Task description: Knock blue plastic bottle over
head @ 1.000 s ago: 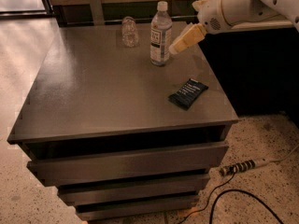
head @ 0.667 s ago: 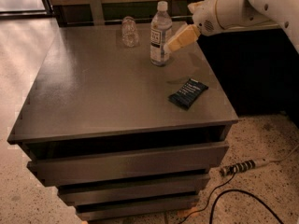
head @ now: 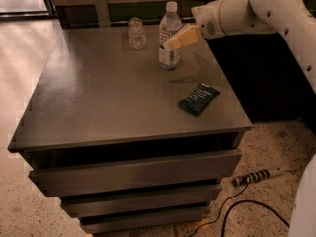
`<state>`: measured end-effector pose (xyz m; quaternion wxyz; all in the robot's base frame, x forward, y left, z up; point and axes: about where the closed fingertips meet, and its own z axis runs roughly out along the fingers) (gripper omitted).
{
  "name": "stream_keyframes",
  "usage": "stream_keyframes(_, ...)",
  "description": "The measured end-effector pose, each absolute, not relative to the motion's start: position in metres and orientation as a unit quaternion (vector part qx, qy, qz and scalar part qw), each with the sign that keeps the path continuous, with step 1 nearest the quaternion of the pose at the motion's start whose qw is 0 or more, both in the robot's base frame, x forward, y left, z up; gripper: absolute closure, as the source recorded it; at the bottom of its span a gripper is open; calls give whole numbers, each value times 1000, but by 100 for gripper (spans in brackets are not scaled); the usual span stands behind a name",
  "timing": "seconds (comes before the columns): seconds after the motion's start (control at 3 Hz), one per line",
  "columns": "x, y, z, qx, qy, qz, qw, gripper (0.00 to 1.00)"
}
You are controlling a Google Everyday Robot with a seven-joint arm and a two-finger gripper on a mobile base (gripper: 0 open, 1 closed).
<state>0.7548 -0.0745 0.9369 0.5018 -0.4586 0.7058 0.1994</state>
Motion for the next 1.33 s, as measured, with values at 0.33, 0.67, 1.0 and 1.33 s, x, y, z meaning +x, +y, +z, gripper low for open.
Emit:
stream_keyframes(0.33,763,-62,936,-445,698,228,512,0)
stream_keyframes(0.67,767,-57,933,-428,691,254,524,13)
stream_keyframes(1.0,768,-52,932,-415,683,281,532,36)
stream_keyframes(1.33,766,-54,930,-397,676,305,541,59)
